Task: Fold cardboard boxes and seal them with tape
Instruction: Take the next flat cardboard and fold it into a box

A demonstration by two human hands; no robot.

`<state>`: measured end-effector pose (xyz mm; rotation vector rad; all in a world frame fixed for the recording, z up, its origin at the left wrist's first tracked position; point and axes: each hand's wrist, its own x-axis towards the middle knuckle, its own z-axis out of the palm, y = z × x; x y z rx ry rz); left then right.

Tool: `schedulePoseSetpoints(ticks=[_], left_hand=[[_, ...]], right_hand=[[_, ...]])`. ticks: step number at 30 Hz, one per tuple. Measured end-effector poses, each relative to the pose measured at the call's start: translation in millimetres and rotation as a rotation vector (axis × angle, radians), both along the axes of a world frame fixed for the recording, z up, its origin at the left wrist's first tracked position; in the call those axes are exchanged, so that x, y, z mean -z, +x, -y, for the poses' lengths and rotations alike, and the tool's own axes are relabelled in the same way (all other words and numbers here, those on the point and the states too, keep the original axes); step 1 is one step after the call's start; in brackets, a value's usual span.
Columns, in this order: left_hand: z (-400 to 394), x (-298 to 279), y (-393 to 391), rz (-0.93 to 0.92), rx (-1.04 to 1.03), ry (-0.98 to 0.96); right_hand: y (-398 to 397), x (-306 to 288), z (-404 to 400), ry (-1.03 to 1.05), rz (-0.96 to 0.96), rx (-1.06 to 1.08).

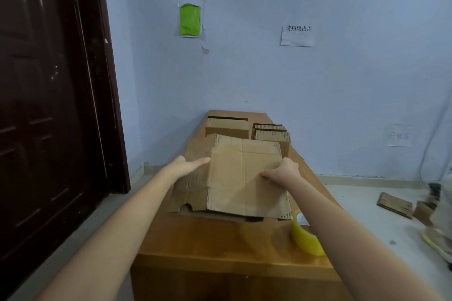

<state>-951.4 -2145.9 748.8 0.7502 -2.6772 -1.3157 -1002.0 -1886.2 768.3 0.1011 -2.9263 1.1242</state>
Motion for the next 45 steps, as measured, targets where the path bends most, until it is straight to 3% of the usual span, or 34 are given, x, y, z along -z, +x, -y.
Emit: schedulePoseSetpoints(ticks=[8,17,24,31,38,45], left_hand=[[-9,-11,10,-0.051,0.003,-0.083],[-19,-10,15,-0.153,0.003,0.112],[-39,-16,9,-0.348,0.120,0.174],[-36,-8,19,-0.337,0.217,0.253],[-26,2,29,-0.321,0.247,0.376],[-38,-9,40,-0.403,0.213,0.450]], right_hand=[[8,-9,-10,-0.067,-0.066,0.048],[15,1,-11,-0.157,-0.128,0.052],[12,7,-9,-0.287,-0.177,0.001],[16,25,-13,-0.301,-0.276,-0.059],[21,41,-19,-0.564,-0.245,-0.127],[21,37,-17,-0.467,-0.316,-0.091]])
